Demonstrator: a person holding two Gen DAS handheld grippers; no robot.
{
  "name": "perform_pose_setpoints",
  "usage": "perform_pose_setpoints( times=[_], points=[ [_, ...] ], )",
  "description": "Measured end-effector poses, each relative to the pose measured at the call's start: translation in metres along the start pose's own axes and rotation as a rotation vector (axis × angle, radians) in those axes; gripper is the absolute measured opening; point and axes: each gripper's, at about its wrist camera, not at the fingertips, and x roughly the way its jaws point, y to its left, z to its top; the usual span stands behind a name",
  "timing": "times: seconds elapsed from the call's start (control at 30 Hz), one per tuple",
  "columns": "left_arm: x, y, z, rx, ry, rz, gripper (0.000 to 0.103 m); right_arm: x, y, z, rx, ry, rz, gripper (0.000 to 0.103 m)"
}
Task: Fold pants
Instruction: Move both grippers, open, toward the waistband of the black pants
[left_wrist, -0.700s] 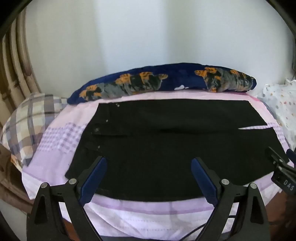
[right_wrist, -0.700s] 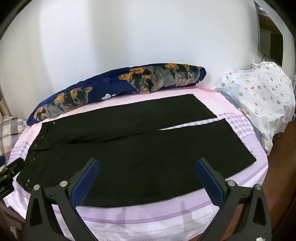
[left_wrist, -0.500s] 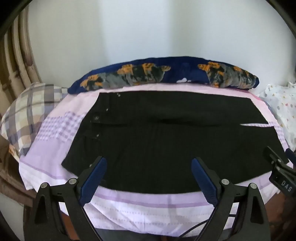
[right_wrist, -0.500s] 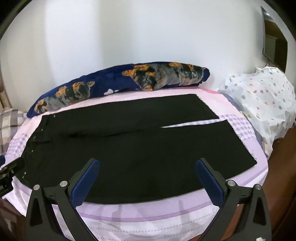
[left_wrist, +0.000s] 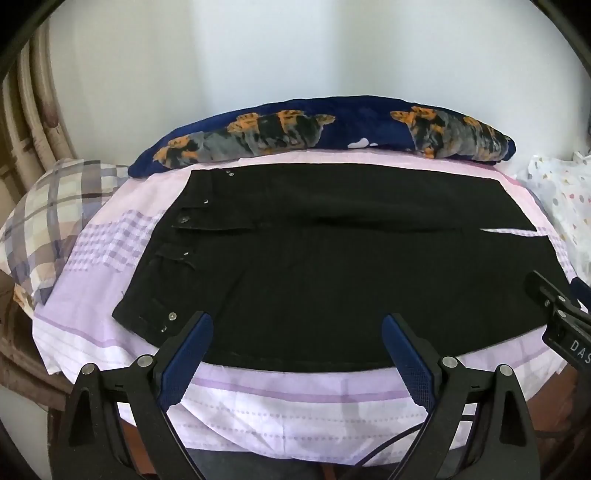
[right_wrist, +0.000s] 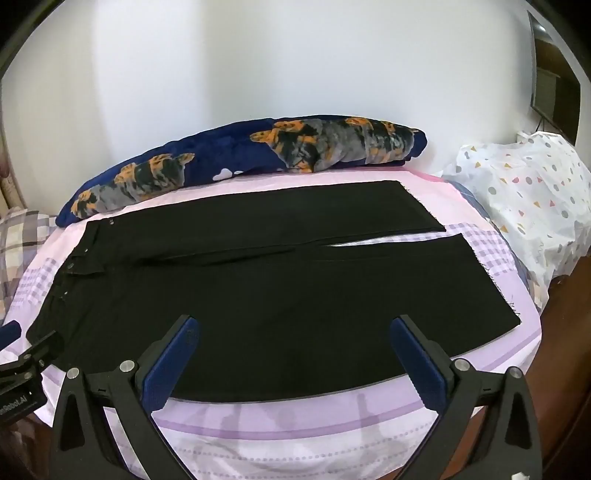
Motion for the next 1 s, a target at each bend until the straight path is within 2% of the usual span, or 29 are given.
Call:
perform_pose_setpoints(
  times=[1.0],
  points=[
    [0.011, -0.003, -0.015, -0.005, 0.008, -0.013, 0.093, 0.003, 0.0, -0.003, 0.008, 0.002, 0.002, 0.103]
  ],
)
